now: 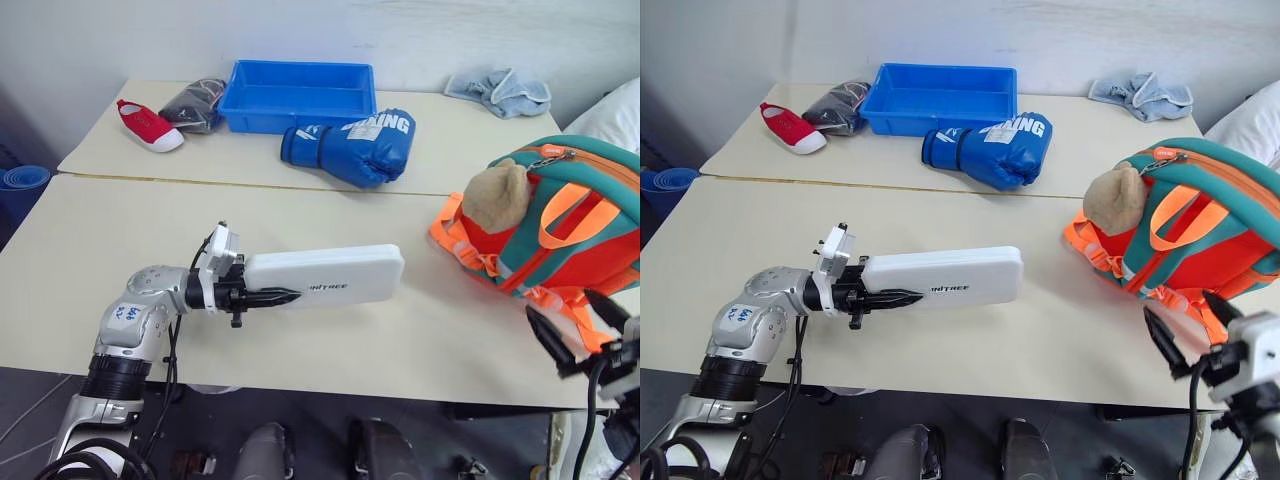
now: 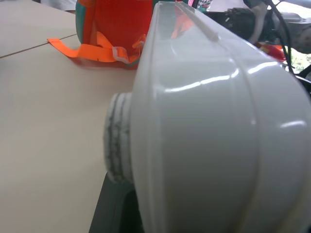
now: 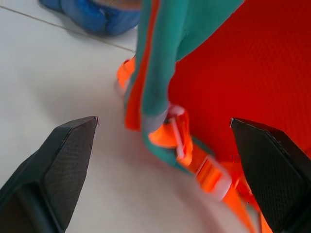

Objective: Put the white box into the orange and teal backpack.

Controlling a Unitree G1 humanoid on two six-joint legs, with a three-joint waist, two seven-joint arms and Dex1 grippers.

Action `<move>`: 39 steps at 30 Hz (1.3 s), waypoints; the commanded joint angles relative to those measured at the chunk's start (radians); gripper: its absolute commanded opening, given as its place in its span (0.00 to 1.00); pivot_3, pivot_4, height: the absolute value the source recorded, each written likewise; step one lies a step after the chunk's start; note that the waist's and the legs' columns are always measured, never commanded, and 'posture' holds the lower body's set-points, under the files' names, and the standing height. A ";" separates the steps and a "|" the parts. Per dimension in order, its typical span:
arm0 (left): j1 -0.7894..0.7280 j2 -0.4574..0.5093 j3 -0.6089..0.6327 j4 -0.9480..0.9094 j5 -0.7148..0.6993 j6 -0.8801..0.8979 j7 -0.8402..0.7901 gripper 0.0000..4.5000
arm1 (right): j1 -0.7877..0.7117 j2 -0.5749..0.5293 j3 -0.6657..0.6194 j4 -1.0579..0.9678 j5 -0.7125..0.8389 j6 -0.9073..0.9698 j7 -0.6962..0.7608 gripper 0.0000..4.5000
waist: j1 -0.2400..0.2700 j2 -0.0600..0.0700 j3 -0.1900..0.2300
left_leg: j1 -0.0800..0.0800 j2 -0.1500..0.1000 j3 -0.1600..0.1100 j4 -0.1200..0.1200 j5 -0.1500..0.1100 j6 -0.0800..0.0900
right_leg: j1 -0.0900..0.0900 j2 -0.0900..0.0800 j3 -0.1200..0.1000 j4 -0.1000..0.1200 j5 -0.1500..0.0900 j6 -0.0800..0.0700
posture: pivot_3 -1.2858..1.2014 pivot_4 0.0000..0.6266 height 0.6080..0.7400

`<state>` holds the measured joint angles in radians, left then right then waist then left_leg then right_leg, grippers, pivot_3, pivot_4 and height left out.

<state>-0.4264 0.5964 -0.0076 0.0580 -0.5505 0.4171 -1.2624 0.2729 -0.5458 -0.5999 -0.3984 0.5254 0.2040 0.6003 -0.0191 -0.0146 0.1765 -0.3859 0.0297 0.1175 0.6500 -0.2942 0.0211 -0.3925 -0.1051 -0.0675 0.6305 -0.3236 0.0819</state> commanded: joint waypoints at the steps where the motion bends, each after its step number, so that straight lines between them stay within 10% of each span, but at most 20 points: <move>1: 0.004 0.032 0.032 -0.032 -0.020 -0.003 -0.032 0.28 | -0.173 -0.056 0.096 0.128 -0.027 -0.010 0.047 0.99 | -0.006 0.001 0.000 | 0.000 0.000 0.000 0.000 0.000 0.000 | 0.000 0.000 0.000 0.000 0.000 0.000 | 0.52 0.24 1.00; 5: 0.026 0.062 0.070 -0.049 -0.037 0.019 -0.011 0.28 | -0.406 -0.048 0.196 0.258 0.013 0.006 0.103 0.85 | -0.008 0.002 0.001 | -0.001 0.001 0.000 -0.001 0.002 -0.001 | -0.001 0.001 -0.001 0.001 0.000 0.000 | 0.52 0.24 1.00; 17: 0.037 0.075 0.220 0.091 -0.068 0.096 0.088 0.28 | -0.566 0.028 0.438 0.144 0.091 0.113 0.210 0.01 | -0.012 0.002 0.001 | -0.001 0.001 0.000 0.001 0.002 0.000 | -0.002 0.000 0.000 0.003 0.000 0.001 | 0.52 0.24 1.00; 25: -0.004 0.143 0.269 0.235 -0.056 0.147 0.121 0.28 | -0.578 0.112 0.522 -0.107 0.468 0.414 0.151 0.01 | -0.011 0.002 0.002 | -0.002 0.001 0.000 -0.001 0.003 -0.002 | -0.004 0.001 -0.001 0.008 0.000 0.000 | 0.52 0.24 1.00; 32: 0.062 0.194 0.352 0.097 -0.178 0.300 0.085 0.28 | -0.383 -0.204 0.348 -0.254 0.860 0.670 0.155 0.01 | -0.006 0.001 0.002 | -0.005 -0.001 -0.002 -0.001 -0.001 0.002 | -0.003 -0.004 -0.003 0.003 0.000 0.000 | 0.52 0.24 1.00; 39: 0.043 0.184 0.460 -0.124 -0.318 0.376 0.173 0.28 | -0.289 -0.380 0.200 -0.148 0.828 0.696 0.240 0.01 | -0.006 -0.006 0.005 | -0.004 -0.002 -0.004 -0.001 -0.002 0.005 | 0.000 -0.006 -0.005 -0.004 0.001 0.002 | 0.52 0.24 1.00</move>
<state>-0.3536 0.7823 0.3985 0.0082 -0.8009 0.7917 -1.1036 -0.0189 -0.9099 -0.3615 -0.5563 1.3533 0.8983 0.8140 -0.0249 -0.0205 0.1811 -0.3902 0.0277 0.1131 0.6492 -0.2958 0.0261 -0.3929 -0.1113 -0.0733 0.6269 -0.3226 0.0837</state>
